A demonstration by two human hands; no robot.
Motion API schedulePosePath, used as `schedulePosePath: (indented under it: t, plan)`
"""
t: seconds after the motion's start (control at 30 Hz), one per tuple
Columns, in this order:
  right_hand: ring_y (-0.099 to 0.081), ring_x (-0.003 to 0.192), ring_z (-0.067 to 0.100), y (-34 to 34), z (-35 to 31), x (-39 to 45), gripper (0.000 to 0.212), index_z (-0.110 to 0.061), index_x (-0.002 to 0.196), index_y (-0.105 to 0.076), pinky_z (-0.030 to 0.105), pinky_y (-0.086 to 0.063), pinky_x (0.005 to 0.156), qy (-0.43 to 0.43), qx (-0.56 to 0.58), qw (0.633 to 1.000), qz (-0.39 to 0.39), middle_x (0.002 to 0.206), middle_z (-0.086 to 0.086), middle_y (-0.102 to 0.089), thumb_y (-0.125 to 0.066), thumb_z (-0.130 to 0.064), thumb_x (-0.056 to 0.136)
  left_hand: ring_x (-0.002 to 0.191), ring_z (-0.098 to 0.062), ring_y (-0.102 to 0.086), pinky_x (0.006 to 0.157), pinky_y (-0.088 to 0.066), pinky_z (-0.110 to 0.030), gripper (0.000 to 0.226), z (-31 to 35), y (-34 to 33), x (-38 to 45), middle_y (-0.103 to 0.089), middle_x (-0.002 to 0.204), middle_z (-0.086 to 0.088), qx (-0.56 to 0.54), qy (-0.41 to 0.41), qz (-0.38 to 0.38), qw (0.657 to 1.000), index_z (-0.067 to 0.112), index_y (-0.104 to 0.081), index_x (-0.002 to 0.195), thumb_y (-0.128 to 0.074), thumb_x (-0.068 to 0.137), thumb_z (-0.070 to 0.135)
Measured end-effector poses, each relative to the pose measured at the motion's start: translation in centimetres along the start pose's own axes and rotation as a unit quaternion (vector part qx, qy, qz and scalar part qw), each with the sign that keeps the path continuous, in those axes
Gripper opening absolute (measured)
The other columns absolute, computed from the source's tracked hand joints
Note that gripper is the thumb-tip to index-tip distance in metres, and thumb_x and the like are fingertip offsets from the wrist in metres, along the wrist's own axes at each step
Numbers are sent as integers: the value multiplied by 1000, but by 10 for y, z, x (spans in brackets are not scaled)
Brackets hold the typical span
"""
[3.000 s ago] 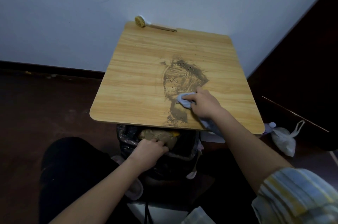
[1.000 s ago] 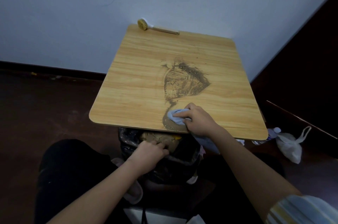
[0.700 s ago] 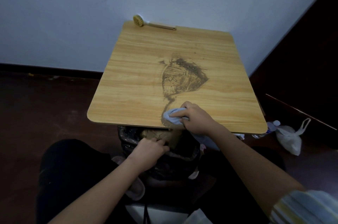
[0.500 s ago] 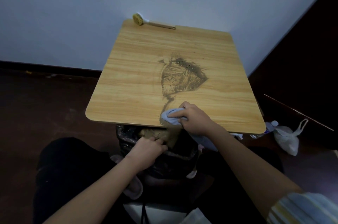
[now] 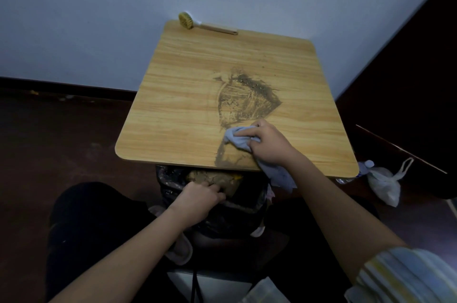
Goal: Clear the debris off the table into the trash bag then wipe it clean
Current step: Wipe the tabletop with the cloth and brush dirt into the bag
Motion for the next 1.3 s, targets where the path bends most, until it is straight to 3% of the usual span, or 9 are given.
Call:
schedulePosePath:
  t: [0.13, 0.23, 0.33, 0.43, 0.53, 0.7, 0.8, 0.93, 1.3]
  plan:
    - [-48, 94, 29, 4, 4, 16, 43, -26, 126, -64, 32, -40, 76, -38, -12, 999, 37, 106, 8, -44, -46, -6, 93, 111, -27, -52, 64, -37, -34, 41, -2, -3, 0, -49, 128, -1, -3, 0, -2, 1000, 26, -49, 127, -47, 90, 8]
    - [-52, 77, 25, 12, 12, 30, 48, -20, 125, -66, 31, -40, 63, -52, 20, 996, 68, 127, 13, -59, -44, 0, 87, 111, -26, -52, 63, -35, -33, 39, -4, -3, 1, -49, 128, -1, -3, 4, -2, 1000, 26, -50, 126, -47, 91, 9]
    - [-47, 62, 18, 21, 28, 39, 50, -22, 127, -65, 26, -33, 58, -100, 36, 989, 100, 127, 13, -62, -45, -2, 86, 110, -25, -53, 62, -35, -33, 38, -5, -5, 2, -49, 127, 0, -6, 1, -1, 1000, 26, -50, 125, -47, 91, 9]
    - [-55, 91, 33, 25, 46, 45, 48, -27, 132, -59, 32, -34, 66, -168, 5, 978, 120, 130, 18, -54, -45, -7, 91, 110, -25, -52, 62, -35, -33, 37, -7, -5, 2, -50, 125, 0, -12, 2, 2, 1000, 26, -50, 124, -46, 91, 9]
    - [-43, 115, 40, 14, 50, 47, 47, -30, 139, -52, 38, -34, 77, -182, -30, 980, 81, 137, 16, -40, -42, -10, 97, 109, -26, -52, 61, -35, -33, 36, -7, -6, 1, -50, 123, -1, -13, -3, -1, 1000, 26, -50, 123, -47, 91, 9]
    - [-32, 122, 36, 0, 32, 57, 44, -29, 141, -48, 46, -37, 94, -107, -73, 990, 57, 137, 14, -34, -38, -13, 102, 108, -26, -52, 61, -35, -33, 35, -10, -8, 1, -51, 122, -1, -15, -4, 0, 1000, 26, -51, 122, -46, 92, 9]
    - [-32, 123, 36, -9, 17, 65, 45, -30, 140, -50, 45, -37, 95, -67, -91, 993, 18, 132, 17, -36, -37, -11, 101, 109, -26, -51, 61, -35, -33, 35, -10, -8, 1, -51, 123, -1, -16, -1, -3, 1000, 26, -51, 122, -46, 91, 9]
    - [-36, 111, 30, -15, 2, 63, 45, -32, 134, -57, 34, -31, 83, -5, -96, 995, -16, 103, 3, -32, -36, -9, 100, 109, -27, -51, 62, -36, -33, 36, -11, -7, -1, -50, 124, -1, -13, 2, -4, 1000, 25, -51, 122, -47, 90, 8]
    - [-41, 109, 30, -26, -19, 28, 44, -30, 121, -67, 40, -39, 91, 139, -93, 978, -123, 119, 9, -49, -45, -2, 94, 108, -26, -53, 62, -36, -32, 39, -15, -6, -9, -49, 129, 0, -15, 6, 4, 1000, 27, -50, 126, -47, 91, 10]
Point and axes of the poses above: each hand's wrist, its own x-axis towards the middle knuckle, its own y-axis out of the back of the hand, z = x × y, the point moved 2 cm from there along x, towards the middle knuckle
